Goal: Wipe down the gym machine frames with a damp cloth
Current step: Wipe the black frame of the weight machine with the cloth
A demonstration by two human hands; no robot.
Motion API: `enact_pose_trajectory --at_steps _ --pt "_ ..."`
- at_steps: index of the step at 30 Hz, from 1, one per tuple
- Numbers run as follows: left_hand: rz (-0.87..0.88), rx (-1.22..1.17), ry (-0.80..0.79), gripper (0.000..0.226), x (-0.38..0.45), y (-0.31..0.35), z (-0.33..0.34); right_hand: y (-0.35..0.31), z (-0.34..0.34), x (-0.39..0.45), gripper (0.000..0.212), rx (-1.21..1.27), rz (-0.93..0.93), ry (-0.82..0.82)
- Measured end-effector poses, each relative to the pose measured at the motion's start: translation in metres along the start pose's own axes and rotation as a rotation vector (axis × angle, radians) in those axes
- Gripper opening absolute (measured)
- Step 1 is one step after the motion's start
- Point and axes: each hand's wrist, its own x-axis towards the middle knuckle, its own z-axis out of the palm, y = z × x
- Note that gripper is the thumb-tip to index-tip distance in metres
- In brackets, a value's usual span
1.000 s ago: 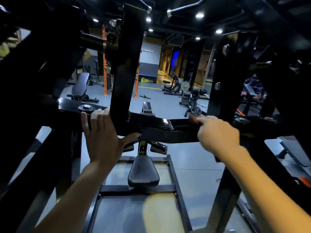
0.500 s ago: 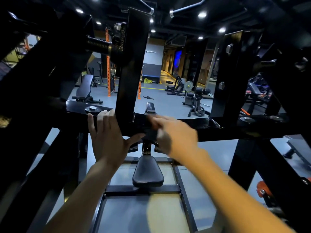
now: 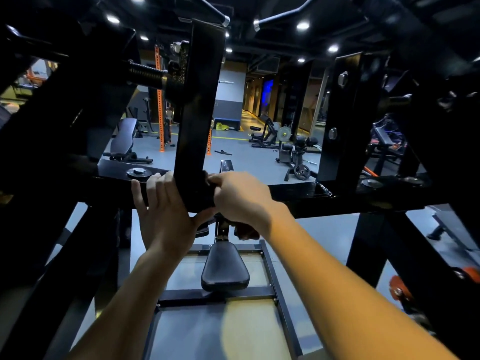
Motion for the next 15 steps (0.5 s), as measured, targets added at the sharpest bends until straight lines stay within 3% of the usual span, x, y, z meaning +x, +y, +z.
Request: enact_pose_trajectory --at_steps 3,6,8,12,15 --pt "0.000 -0.013 0.000 0.119 -0.001 0.000 -0.001 0.033 -0.018 -0.001 0.044 -0.265 0.165 -0.051" --pt "0.004 -0.031 0.015 0.116 -0.002 0.001 -0.002 0.082 -0.046 -0.013 0.041 -0.540 0.419 0.027" --pt "0.009 -0.032 0.037 0.115 -0.003 0.000 0.000 0.100 -0.054 -0.030 0.043 -0.585 0.484 0.051" --pt "-0.045 -0.079 -0.007 0.115 -0.004 0.003 -0.006 0.102 -0.039 -0.082 0.044 -0.470 0.375 0.198" --pt "-0.185 -0.193 -0.060 0.107 -0.015 0.026 -0.021 0.107 -0.020 -0.136 0.048 0.023 0.349 0.293"
